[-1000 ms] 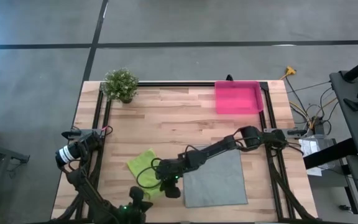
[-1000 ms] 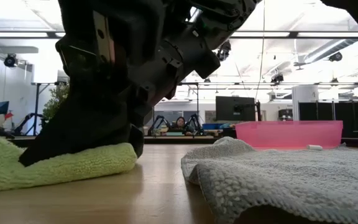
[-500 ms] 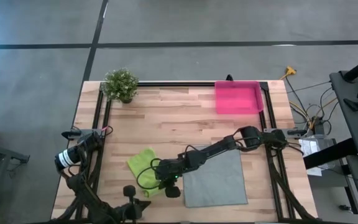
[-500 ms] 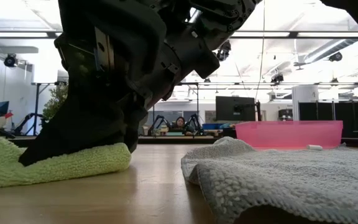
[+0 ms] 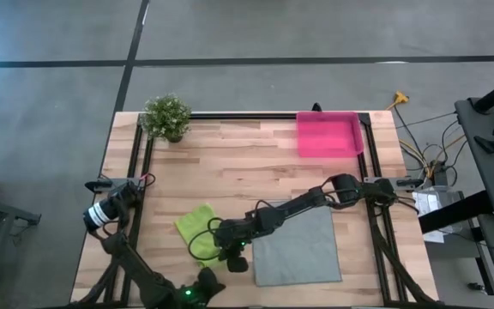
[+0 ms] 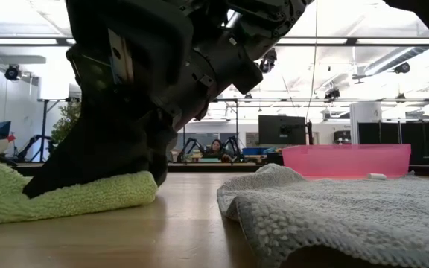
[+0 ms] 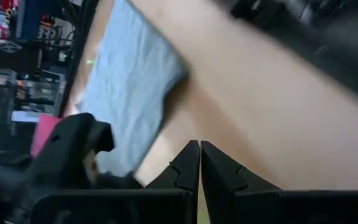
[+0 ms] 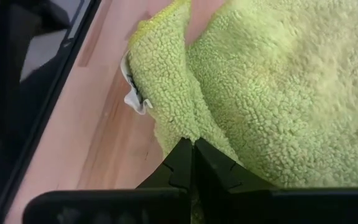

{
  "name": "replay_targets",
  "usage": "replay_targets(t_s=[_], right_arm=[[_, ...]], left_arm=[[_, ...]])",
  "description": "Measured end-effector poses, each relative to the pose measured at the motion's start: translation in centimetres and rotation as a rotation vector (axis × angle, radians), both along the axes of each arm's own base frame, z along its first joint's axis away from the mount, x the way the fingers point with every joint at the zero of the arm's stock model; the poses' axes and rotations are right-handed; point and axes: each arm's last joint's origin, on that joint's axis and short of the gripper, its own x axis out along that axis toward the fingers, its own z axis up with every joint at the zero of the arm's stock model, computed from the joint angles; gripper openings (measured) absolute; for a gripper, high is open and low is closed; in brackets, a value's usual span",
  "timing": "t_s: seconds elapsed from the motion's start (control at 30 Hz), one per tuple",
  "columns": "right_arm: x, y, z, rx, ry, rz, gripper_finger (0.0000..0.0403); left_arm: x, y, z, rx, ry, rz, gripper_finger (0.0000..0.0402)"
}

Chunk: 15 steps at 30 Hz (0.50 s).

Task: Roll microfiber towels into tight, uniform cylinder then place into a basket
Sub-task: Roll the green microfiber cloth

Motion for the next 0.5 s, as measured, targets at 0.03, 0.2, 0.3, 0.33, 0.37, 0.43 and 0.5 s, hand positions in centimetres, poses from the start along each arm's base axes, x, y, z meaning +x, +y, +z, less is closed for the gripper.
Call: replay_targets(t_s=[0.03,0.2,0.3,0.33,0.37,0.43,0.5], right_arm=[[0.0,0.0,0.0,0.019,0.018,-0.021,0.0009],[-0.1,-0.1,0.0,0.095,0.073,-0.033,0.0009],[-0.1,0.0,0.1,0.123,0.082,-0.007,0.0009],[-0.1,0.0,0.2,0.126,0.081,-0.006,0.0009],[-0.1,0.0,0.2,0.127,0.081,-0.005,0.0009],[-0.1,0.0,0.2,0.129,0.081,-0.003,0.0009],[-0.1,0.0,0.2,0.131,0.082,-0.001,0.0009]], left_arm=[[0.1,0.3,0.1,0.031,0.004,0.009,0.0],[-0.5,1.7,-0.3,0.132,0.069,0.08,0.0007],[-1.0,2.5,-0.9,0.129,0.091,0.138,0.0026],[-1.2,2.7,-1.1,0.132,0.098,0.151,0.0034],[-1.4,3.0,-1.4,0.136,0.104,0.162,0.004],[-1.7,3.6,-2.1,0.137,0.112,0.187,0.0052],[-1.9,4.3,-3.0,0.126,0.126,0.221,0.006]])
